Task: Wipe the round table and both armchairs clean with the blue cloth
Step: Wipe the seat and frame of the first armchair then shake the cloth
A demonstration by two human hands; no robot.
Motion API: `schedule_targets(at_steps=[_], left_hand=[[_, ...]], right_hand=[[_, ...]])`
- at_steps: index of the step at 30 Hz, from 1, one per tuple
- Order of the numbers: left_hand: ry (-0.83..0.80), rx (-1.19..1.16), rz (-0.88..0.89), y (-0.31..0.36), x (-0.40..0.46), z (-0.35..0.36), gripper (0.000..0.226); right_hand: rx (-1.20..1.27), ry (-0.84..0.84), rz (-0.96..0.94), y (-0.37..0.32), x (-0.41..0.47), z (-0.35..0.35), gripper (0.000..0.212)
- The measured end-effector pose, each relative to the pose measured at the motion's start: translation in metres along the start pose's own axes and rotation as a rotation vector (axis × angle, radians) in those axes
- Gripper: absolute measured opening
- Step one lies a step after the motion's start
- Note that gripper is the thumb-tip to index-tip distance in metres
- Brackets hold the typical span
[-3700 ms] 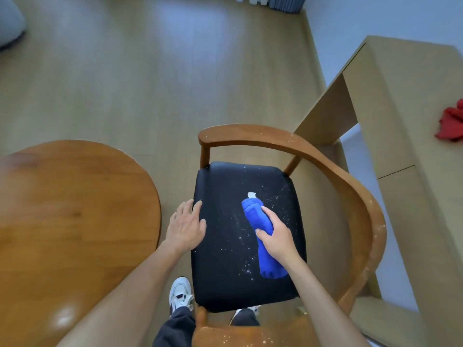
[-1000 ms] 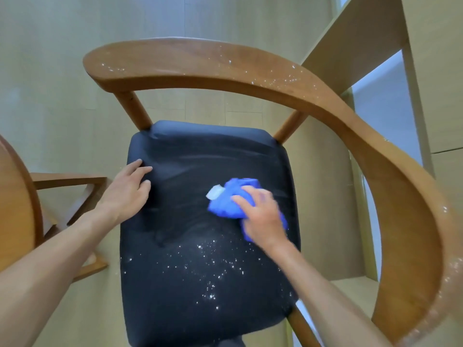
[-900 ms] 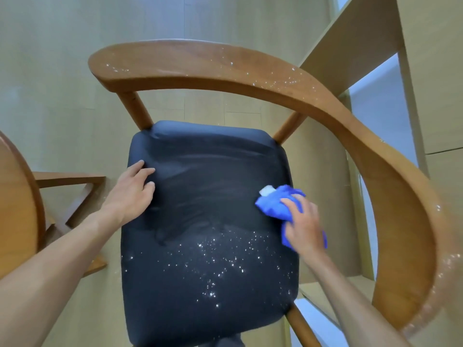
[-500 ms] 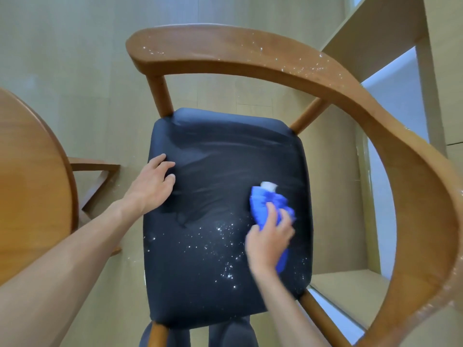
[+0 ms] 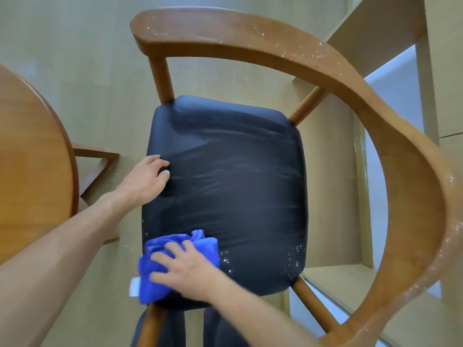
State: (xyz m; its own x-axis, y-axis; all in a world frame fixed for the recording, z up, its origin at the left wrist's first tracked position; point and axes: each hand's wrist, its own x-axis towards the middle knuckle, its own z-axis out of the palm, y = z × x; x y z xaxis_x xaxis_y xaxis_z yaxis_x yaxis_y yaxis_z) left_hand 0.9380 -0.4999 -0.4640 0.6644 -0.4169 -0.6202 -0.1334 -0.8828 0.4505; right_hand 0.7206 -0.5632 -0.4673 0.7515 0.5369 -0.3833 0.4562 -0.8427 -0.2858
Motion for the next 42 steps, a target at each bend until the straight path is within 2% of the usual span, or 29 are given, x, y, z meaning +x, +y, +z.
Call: schedule_targets(at_steps=[3,4,5,7,8,10,11,13,15,17,19,21,23,26,28,29,31,35,39,41,42], left_hand=[[-0.013,0.007,-0.026,0.001,-0.002,0.006,0.041],[-0.015,0.007,-0.037,0.002,-0.002,0.008,0.042],[-0.013,0.006,-0.047,0.003,-0.002,0.01,0.042],[-0.002,0.007,-0.057,0.006,-0.002,0.015,0.042],[0.01,0.004,-0.062,0.007,-0.003,0.017,0.041],[0.044,-0.015,-0.072,0.01,-0.004,0.021,0.041],[0.059,-0.032,-0.078,0.011,-0.006,0.023,0.041],[0.062,-0.064,-0.081,0.011,-0.008,0.024,0.041],[0.054,-0.087,-0.074,0.009,-0.009,0.023,0.042],[0.053,-0.1,-0.064,0.006,-0.009,0.021,0.041],[0.049,-0.105,-0.056,0.005,-0.008,0.02,0.041],[0.047,-0.102,-0.046,0.003,-0.008,0.019,0.042],[0.037,-0.092,-0.037,0.002,-0.008,0.016,0.043],[0.016,-0.072,-0.022,-0.002,-0.009,0.01,0.043],[0.017,-0.073,-0.009,-0.004,-0.01,0.006,0.043],[0.028,-0.088,-0.005,-0.004,-0.01,0.005,0.043],[0.099,-0.168,-0.036,-0.003,-0.01,0.002,0.041],[0.285,-0.341,-0.153,-0.005,-0.013,-0.001,0.039],[0.257,-0.353,-0.167,-0.011,-0.018,0.003,0.038],[0.244,-0.329,-0.162,-0.012,-0.019,0.007,0.038],[0.242,-0.322,-0.161,-0.012,-0.019,0.009,0.038]], right_hand=[[-0.106,-0.063,-0.101,0.063,-0.079,0.006,0.047],[-0.11,-0.126,-0.066,0.085,-0.109,0.003,0.05],[-0.074,-0.2,0.049,0.105,-0.138,0.002,0.052],[0.043,-0.296,0.47,0.132,-0.19,0.002,0.055],[0.069,-0.284,0.713,0.141,-0.207,0.003,0.053],[0.14,-0.18,1.185,0.15,-0.213,0.003,0.045],[0.28,-0.11,1.396,0.148,-0.202,0.001,0.043],[0.606,0.028,1.632,0.132,-0.165,-0.003,0.046],[0.733,0.133,1.747,0.1,-0.118,-0.005,0.051],[0.69,0.1,1.694,0.055,-0.067,-0.012,0.057],[0.703,0.097,1.529,0.012,-0.017,-0.022,0.054],[0.761,0.091,1.262,-0.024,0.03,-0.03,0.049],[0.767,0.022,0.924,-0.05,0.063,-0.036,0.054],[0.43,0.04,0.474,-0.064,0.073,-0.032,0.052],[0.159,0.047,0.285,-0.045,0.065,-0.031,0.041],[0.092,0.102,0.23,-0.029,0.062,-0.029,0.04],[0.108,0.213,0.267,0.015,0.056,-0.034,0.044],[0.206,0.33,0.734,0.109,0.042,-0.052,0.051],[0.379,0.528,1.199,0.176,0.007,-0.061,0.052],[0.397,0.58,1.297,0.178,-0.004,-0.061,0.053],[0.418,0.599,1.278,0.172,-0.007,-0.059,0.052]])
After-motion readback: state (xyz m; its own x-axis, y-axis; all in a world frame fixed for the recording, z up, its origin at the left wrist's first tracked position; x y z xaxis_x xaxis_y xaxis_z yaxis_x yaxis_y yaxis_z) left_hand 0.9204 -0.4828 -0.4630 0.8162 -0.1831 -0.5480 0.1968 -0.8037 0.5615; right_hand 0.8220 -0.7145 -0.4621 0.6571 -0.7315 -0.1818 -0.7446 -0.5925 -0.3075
